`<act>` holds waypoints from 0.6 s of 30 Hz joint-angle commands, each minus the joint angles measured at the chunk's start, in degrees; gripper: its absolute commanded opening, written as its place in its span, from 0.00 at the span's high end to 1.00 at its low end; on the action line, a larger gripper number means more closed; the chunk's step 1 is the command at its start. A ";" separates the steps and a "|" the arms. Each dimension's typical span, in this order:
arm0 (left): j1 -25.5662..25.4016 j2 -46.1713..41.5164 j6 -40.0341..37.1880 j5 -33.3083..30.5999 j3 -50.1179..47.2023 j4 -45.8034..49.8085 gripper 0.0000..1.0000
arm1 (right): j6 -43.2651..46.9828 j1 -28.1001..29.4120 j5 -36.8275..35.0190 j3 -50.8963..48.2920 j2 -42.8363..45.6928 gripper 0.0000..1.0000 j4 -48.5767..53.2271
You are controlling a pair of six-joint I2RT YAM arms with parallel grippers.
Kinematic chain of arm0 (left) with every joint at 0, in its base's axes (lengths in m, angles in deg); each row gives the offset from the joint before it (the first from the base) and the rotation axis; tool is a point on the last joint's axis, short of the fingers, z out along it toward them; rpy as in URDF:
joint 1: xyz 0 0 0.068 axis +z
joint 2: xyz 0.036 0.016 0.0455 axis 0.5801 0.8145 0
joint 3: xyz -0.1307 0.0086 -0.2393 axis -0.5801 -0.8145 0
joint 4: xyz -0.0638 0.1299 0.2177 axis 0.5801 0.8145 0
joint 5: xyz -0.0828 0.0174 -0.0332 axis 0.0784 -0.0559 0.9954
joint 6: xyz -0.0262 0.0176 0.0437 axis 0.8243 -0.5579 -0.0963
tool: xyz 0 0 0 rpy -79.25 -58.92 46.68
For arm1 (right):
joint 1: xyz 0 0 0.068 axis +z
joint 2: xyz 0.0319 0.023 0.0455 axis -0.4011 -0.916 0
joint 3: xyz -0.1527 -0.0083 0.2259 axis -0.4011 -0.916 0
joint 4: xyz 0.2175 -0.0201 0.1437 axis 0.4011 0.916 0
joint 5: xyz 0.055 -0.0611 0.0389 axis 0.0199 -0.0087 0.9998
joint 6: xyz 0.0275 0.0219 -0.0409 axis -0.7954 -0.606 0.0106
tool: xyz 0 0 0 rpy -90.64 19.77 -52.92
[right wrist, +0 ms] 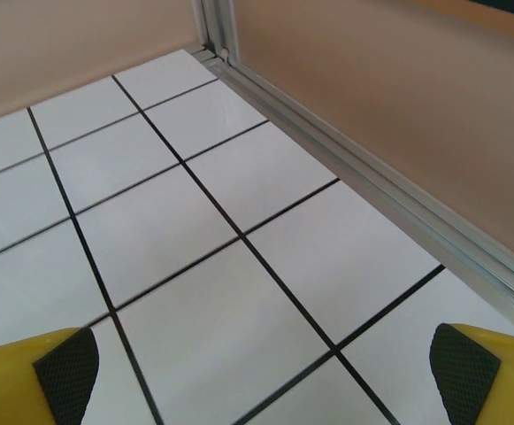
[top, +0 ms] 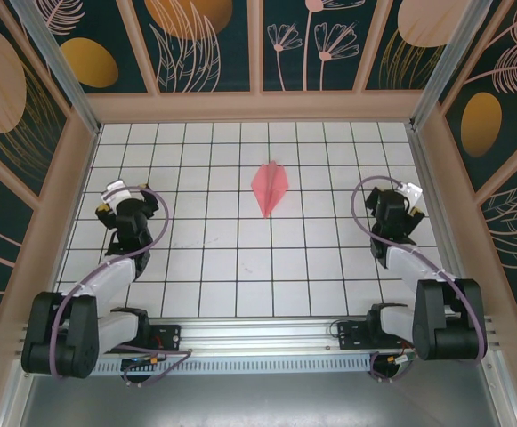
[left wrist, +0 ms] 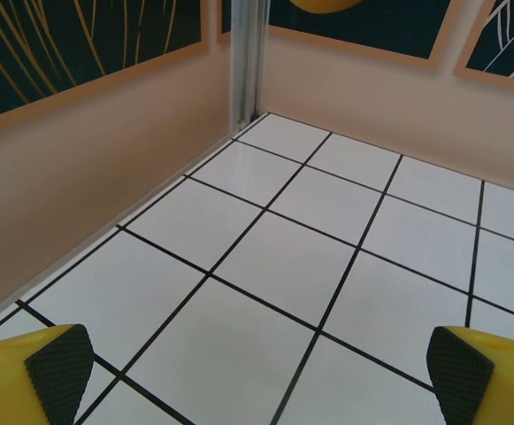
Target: Fold a paper plane with a square sheet of paper (pick it up from the middle)
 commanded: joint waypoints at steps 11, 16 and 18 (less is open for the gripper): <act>4.23 12.54 -9.76 19.78 -6.89 -32.86 0.02 | 10.30 -1.74 14.15 -6.55 -9.43 0.01 -30.71; 4.74 18.72 -10.16 22.43 -5.69 -36.64 0.01 | 10.59 -3.00 21.41 -6.43 -10.95 0.01 -33.56; 4.86 18.70 -10.31 23.27 -5.95 -36.99 0.01 | 10.67 -2.97 23.57 -7.42 -11.32 0.01 -36.36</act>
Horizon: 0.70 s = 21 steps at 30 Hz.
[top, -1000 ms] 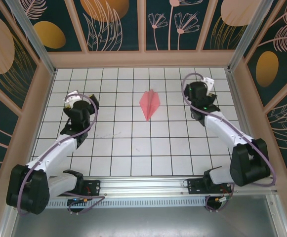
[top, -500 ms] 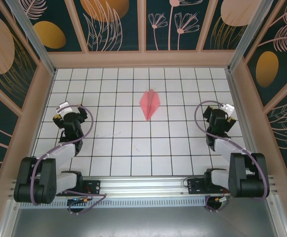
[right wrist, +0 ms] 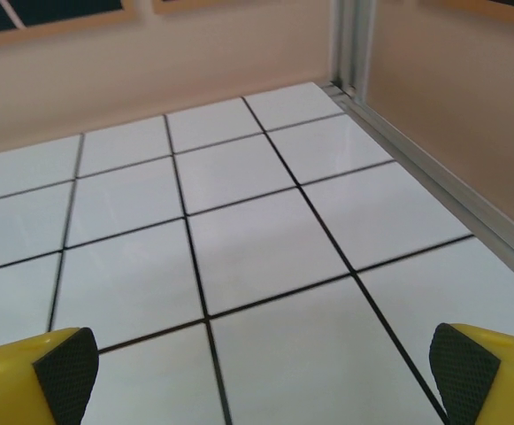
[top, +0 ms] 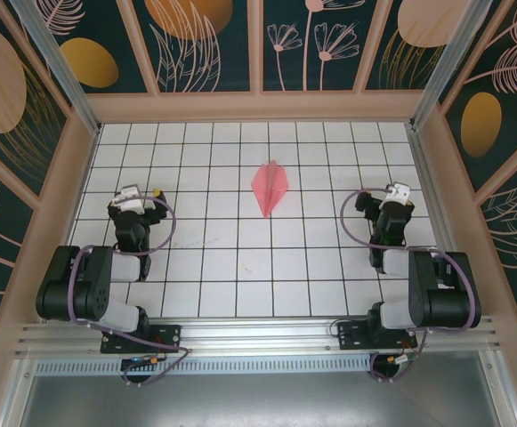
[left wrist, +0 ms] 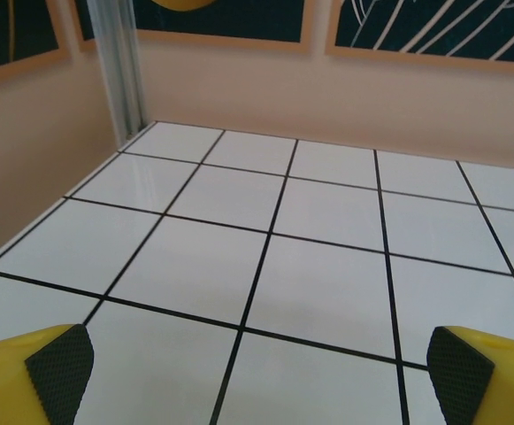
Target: Fold a paper plane with a square sheet of paper (pick it up from the middle)
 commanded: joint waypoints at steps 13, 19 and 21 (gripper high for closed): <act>0.64 2.36 -0.64 0.30 -1.39 -10.46 0.01 | 2.18 0.00 8.95 -2.78 -8.62 0.01 -17.47; 0.66 2.23 0.78 -3.71 -5.34 -17.83 0.01 | 2.10 -0.05 8.94 -2.74 -8.62 0.01 -17.32; 0.66 2.53 -0.22 -0.75 -6.52 -20.67 0.02 | 2.10 -0.06 8.96 -2.65 -8.59 0.01 -17.37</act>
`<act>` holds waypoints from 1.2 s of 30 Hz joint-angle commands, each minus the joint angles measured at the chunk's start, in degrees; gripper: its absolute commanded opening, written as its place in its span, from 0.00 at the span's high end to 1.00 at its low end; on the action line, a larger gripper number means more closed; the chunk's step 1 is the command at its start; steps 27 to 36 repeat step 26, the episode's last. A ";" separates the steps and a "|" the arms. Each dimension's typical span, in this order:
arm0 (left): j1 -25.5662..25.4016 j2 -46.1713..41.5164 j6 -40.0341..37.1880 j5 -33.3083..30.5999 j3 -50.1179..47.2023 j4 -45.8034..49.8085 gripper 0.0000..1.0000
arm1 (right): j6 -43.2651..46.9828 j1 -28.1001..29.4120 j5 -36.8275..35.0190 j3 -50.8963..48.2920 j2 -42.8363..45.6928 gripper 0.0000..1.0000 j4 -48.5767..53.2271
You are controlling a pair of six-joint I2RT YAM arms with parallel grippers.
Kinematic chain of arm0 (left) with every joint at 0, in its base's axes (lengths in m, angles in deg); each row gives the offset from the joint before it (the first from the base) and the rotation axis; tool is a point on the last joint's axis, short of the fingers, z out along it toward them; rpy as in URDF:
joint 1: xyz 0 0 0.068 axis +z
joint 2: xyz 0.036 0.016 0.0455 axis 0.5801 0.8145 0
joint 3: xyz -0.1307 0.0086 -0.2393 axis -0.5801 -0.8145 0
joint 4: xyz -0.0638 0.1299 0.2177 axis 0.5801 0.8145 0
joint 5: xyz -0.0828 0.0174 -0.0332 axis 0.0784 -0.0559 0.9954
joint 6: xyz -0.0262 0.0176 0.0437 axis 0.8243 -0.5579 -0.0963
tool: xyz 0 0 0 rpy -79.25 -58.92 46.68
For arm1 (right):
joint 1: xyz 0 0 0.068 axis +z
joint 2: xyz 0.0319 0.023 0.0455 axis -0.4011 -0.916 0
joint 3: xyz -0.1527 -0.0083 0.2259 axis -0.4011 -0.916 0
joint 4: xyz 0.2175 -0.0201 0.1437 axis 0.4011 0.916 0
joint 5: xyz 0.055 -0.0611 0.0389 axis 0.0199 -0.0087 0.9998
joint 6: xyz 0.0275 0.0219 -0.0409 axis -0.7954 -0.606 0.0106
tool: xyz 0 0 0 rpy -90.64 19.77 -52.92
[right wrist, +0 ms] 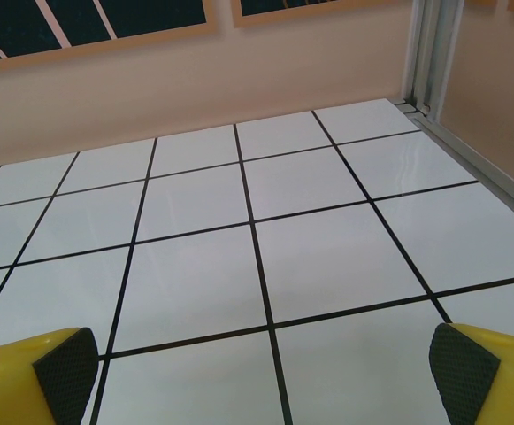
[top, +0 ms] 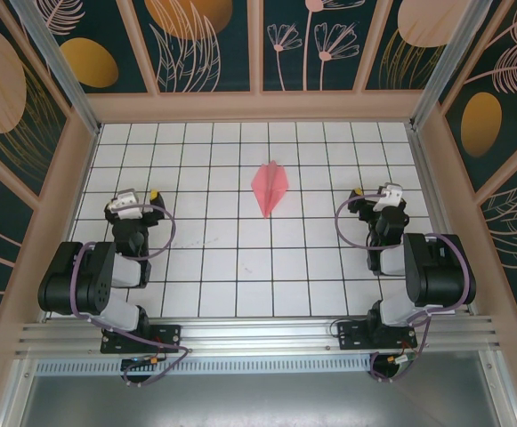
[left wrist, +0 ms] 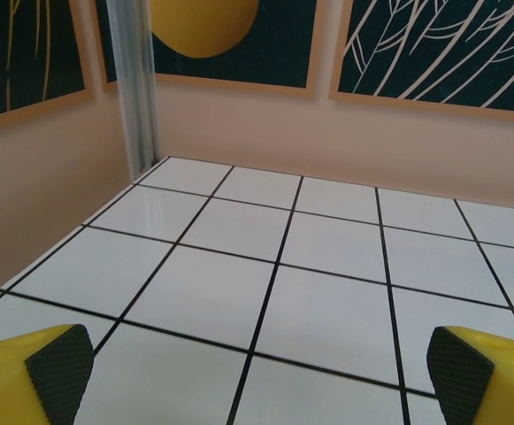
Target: Fold a paper plane with a square sheet of paper (pick it up from the middle)
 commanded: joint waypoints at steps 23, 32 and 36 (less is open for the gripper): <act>0.27 0.76 -1.23 2.63 3.95 3.25 0.01 | 0.63 0.00 1.49 -0.55 -0.54 0.01 -3.40; 0.29 0.77 -1.23 2.62 3.78 2.99 0.01 | 0.63 0.00 1.56 -0.57 -0.56 0.01 -3.38; 0.29 0.77 -1.23 2.62 3.78 2.99 0.01 | 0.63 0.00 1.56 -0.57 -0.56 0.01 -3.38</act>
